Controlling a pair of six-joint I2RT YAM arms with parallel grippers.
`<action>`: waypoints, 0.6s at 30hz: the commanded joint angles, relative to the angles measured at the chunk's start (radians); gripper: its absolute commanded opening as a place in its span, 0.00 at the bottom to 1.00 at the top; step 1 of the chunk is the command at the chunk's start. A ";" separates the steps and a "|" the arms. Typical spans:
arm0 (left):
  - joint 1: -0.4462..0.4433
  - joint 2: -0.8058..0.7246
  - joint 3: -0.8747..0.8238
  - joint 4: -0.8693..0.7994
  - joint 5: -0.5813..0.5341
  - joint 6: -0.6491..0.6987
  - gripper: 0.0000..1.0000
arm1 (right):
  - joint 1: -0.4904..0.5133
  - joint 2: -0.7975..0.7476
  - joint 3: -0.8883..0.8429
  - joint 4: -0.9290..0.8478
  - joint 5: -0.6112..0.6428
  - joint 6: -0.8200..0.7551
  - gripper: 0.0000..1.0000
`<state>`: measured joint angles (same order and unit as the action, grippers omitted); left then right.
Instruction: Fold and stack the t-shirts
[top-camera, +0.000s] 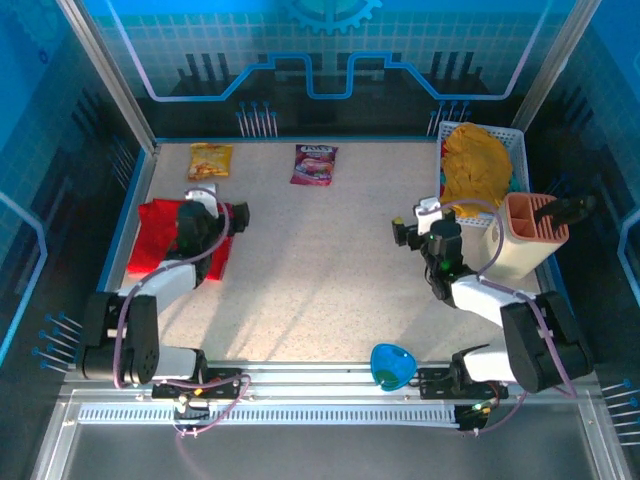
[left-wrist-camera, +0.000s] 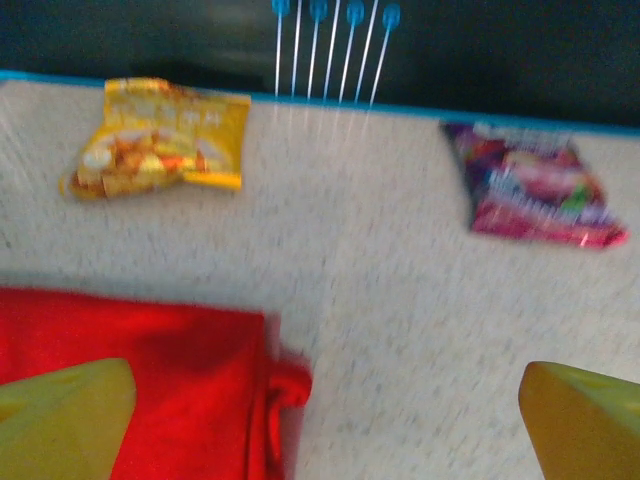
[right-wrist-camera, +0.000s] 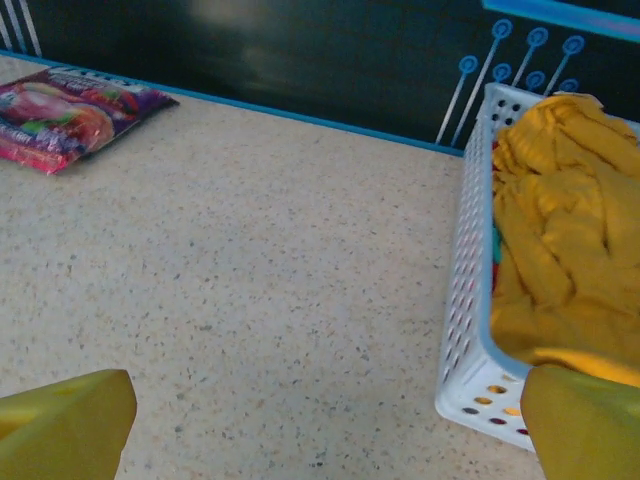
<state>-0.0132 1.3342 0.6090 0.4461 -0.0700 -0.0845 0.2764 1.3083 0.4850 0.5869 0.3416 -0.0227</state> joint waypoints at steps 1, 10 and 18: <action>-0.020 -0.053 0.059 -0.230 0.007 -0.133 0.99 | 0.016 -0.065 0.175 -0.369 0.148 0.158 1.00; -0.089 -0.148 0.132 -0.552 0.037 -0.224 0.95 | -0.008 0.186 0.842 -1.033 0.280 0.486 1.00; -0.144 -0.280 0.106 -0.706 0.069 -0.278 0.82 | -0.128 0.548 1.276 -1.380 0.298 0.531 1.00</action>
<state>-0.1425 1.1004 0.7044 -0.1566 -0.0277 -0.3264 0.1921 1.7760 1.6928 -0.5571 0.5926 0.4549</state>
